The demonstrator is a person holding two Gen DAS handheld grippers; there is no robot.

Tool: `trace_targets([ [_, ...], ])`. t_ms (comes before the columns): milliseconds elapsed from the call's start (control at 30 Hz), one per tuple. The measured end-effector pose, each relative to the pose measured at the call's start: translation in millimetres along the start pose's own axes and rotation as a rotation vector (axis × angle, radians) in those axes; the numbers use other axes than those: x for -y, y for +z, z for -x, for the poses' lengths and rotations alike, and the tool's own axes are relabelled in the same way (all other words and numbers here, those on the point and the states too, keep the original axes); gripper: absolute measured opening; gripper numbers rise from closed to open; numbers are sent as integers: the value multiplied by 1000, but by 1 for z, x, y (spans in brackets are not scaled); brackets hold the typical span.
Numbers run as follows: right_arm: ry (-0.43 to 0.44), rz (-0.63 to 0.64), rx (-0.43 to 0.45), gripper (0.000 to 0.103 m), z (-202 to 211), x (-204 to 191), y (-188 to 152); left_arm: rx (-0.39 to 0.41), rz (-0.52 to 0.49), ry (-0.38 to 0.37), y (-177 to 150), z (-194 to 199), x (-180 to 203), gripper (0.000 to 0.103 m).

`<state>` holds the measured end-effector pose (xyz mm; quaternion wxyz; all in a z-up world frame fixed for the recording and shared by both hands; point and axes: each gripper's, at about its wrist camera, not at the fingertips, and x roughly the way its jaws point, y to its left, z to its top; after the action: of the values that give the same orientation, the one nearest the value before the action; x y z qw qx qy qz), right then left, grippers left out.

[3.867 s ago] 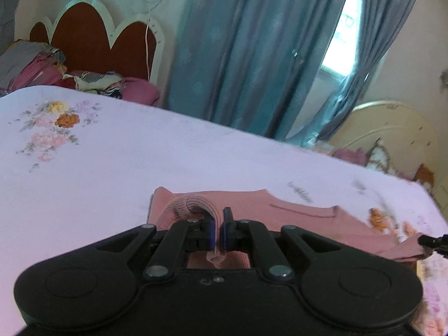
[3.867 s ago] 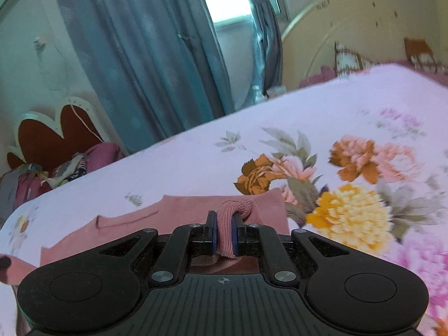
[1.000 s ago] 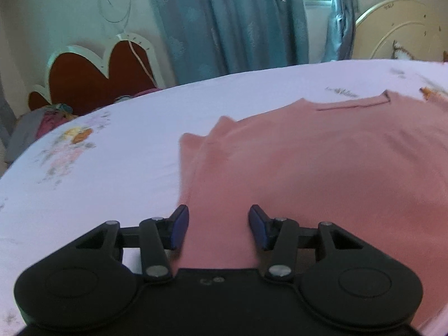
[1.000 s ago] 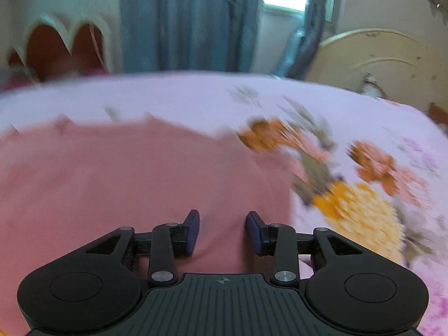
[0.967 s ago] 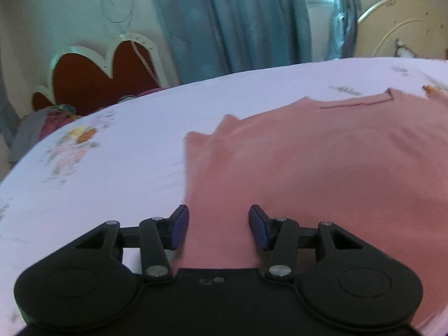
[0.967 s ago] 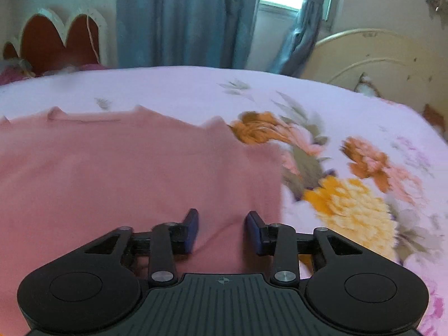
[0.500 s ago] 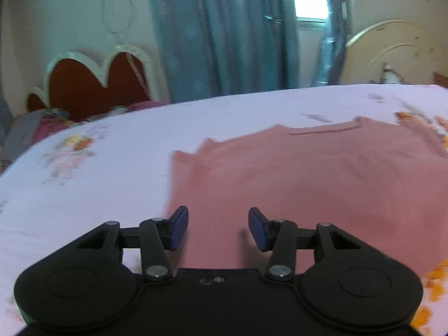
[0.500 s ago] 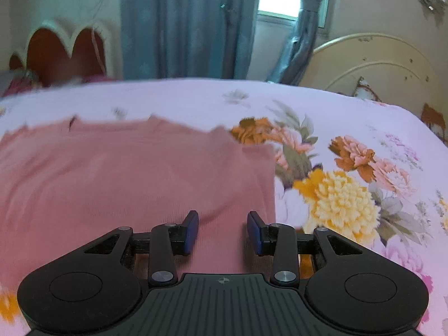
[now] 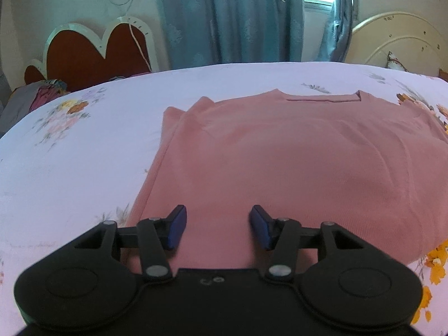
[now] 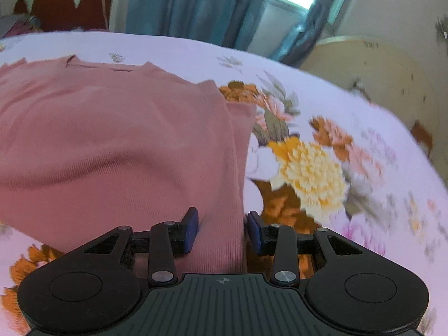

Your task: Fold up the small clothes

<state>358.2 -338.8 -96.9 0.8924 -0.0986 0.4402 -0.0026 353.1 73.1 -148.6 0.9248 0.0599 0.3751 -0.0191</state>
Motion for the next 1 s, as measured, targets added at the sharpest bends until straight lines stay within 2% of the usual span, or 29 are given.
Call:
trace_targets([
  [100,75,-9,75,37,16,-17,10,2,9,-2,3,5,2,50],
  [167,118,-5,73,37,13,-32,14,9,8,-12,5,7,5,50],
  [233,119,2,54,37,6,-44,13,5,-14,-14,4,5,11,50],
  [300,67,78,38,37,4,-55,4,1,-33,-5,1,2,12,52],
  [367,-15,169,35,37,8,-57,-8,-1,-46,0,-3,1,10,60],
  [433,-79,157,17,37,9,-42,-18,-5,-48,-4,-5,2,5,62],
  [533,-96,72,-20,37,13,-18,-22,-3,-54,-11,-8,4,2,63],
  [633,-169,60,-17,38,21,-11,-19,-9,-41,-14,-8,7,1,62],
  [733,-104,-29,35,37,40,-8,-11,-1,-19,-29,-5,13,-2,60],
  [833,-55,-16,83,37,44,-29,-1,10,-15,-47,-2,15,0,61],
  [933,1,-15,70,37,31,-50,6,-13,-4,-52,0,7,2,62],
  [1000,-27,5,28,37,16,-55,2,-25,-15,-41,-4,2,2,63],
])
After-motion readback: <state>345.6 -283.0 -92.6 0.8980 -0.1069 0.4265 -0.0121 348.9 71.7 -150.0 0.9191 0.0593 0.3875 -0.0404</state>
